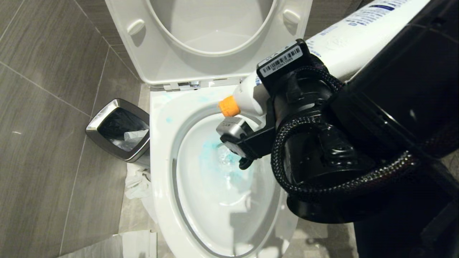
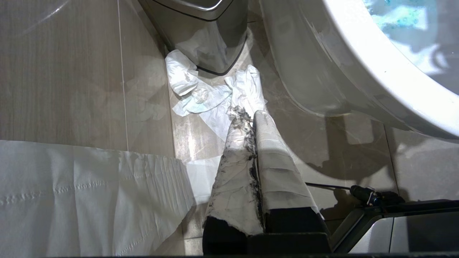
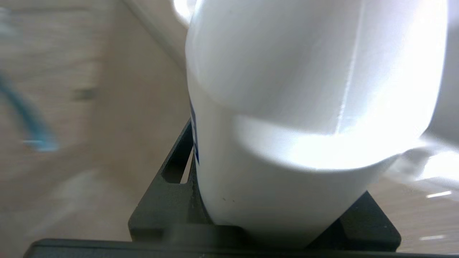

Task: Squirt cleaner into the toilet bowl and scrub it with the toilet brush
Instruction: Pour in the cleaning agent

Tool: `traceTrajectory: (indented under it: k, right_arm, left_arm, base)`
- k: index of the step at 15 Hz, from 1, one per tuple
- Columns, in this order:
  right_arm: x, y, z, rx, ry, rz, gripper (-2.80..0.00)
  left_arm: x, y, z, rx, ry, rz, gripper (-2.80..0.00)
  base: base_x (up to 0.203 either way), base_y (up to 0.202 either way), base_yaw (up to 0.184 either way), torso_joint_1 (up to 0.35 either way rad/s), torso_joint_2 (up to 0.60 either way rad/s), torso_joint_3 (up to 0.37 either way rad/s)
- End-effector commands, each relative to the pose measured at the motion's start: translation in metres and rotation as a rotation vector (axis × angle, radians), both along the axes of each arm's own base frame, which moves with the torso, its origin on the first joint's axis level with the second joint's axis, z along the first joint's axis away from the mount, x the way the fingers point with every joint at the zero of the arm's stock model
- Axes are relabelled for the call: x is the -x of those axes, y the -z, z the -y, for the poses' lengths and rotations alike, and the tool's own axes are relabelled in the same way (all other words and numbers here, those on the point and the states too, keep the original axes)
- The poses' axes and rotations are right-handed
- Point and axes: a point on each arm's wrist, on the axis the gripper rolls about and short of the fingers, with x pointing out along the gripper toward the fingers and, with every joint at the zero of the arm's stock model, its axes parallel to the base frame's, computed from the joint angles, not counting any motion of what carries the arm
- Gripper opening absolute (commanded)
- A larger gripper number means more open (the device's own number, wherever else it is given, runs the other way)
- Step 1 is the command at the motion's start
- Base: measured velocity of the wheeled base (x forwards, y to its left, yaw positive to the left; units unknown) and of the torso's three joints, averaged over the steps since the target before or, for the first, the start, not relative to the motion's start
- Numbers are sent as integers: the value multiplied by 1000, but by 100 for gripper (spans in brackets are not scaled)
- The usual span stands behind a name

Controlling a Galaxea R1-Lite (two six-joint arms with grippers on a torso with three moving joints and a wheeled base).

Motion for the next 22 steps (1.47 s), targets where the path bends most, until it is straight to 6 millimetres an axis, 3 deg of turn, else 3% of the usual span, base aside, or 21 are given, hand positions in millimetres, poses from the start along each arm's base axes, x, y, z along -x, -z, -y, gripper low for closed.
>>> traceTrajectory:
  k: [1, 4, 6, 8, 11, 16, 20, 22]
  right_arm:
    - [-1, -1, -1, -126, 20, -3, -280]
    - [-5, -1, -11, -350, 7, 21, -280]
    - [-5, -4, -9, -376, 5, 27, -280]
    - [-6, -8, -6, -356, 8, 21, -280]
    - [-4, -19, 3, -156, 27, -70, -280]
    - [-16, -57, 20, -11, -1, -118, -280]
    - [-20, -61, 27, -18, -80, -205, -280]
    - [-18, -67, 30, -138, -136, -245, -280]
  left_arm:
    - [0, 0, 0, 2, 0, -2, -280]
    - [0, 0, 0, -4, 2, -3, -280]
    - [0, 0, 0, -4, 2, -3, -280]
    - [0, 0, 0, -2, 1, -3, -280]
    - [0, 0, 0, -5, 2, -3, -280]
    - [0, 0, 0, -4, 2, -3, -280]
    - [0, 0, 0, -4, 2, -3, -280]
    - [0, 0, 0, -4, 2, -3, -280]
  base:
    - [0, 0, 0, 0, 0, 0]
    - [0, 0, 0, 0, 0, 0]
    - [0, 0, 0, 0, 0, 0]
    - [0, 0, 0, 0, 0, 0]
    - [0, 0, 0, 0, 0, 0]
    - [0, 0, 0, 0, 0, 0]
    - [0, 0, 0, 0, 0, 0]
    - [0, 0, 0, 0, 0, 0]
